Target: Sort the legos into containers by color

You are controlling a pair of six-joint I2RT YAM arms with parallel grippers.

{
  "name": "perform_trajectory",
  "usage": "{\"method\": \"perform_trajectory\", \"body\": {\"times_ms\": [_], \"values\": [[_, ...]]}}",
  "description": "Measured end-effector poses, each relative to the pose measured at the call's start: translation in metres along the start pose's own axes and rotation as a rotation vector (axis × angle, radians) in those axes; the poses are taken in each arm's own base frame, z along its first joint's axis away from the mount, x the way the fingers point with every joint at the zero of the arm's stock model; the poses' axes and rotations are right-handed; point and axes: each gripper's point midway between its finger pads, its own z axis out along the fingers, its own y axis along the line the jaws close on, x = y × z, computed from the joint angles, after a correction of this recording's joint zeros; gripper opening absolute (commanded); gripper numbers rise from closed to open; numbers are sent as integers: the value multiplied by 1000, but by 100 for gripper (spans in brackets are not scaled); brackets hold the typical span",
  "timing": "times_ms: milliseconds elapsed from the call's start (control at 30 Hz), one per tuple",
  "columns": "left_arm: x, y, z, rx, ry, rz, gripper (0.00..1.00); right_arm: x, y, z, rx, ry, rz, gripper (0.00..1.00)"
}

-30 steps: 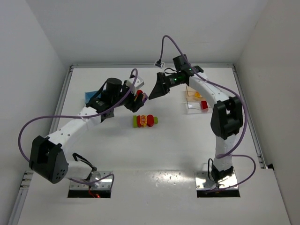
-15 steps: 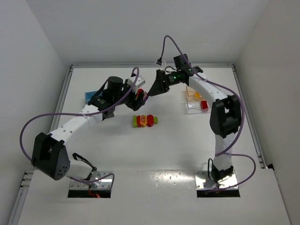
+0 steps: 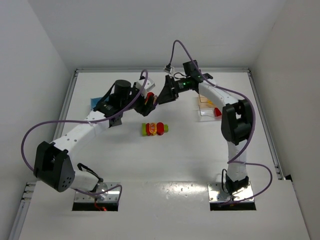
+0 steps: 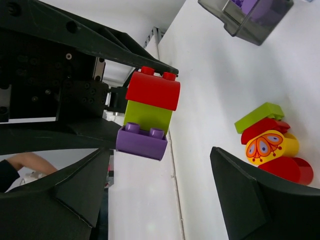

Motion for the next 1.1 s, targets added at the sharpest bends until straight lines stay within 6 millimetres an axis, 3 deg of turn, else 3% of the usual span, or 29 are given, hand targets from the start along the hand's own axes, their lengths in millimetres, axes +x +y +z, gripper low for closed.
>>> {"method": "perform_trajectory", "body": {"times_ms": [200, 433, 533, 700, 800, 833, 867, 1033, 1100], "values": [[-9, 1, 3, 0, -22, 8, 27, 0, 5, 3, -26, 8, -4, 59], [-6, -3, 11, 14, -9, 10, 27, -4, 7, 4, -37, 1, -23, 52], [-6, -6, 12, 21, -10, 11, 27, -5, 8, 5, -40, -1, -24, 42], [-7, -5, 13, 11, -13, 19, 30, -7, 7, 6, -35, -5, -6, 12], [-5, -3, 12, -2, -6, 14, 50, -6, 6, 7, -47, -1, -6, 3], [-5, -3, 12, -6, -5, 11, 69, -6, 6, 7, -49, 0, -6, 3], [-5, -1, 12, -18, -3, 4, 75, -6, 6, 7, -50, 0, -8, 2], [0, 9, 10, -90, 15, -79, 96, 3, -2, -4, -61, -9, 11, 0], [3, 14, 5, -111, 20, -115, 100, 8, -9, -15, -53, -23, 28, 0]]}}
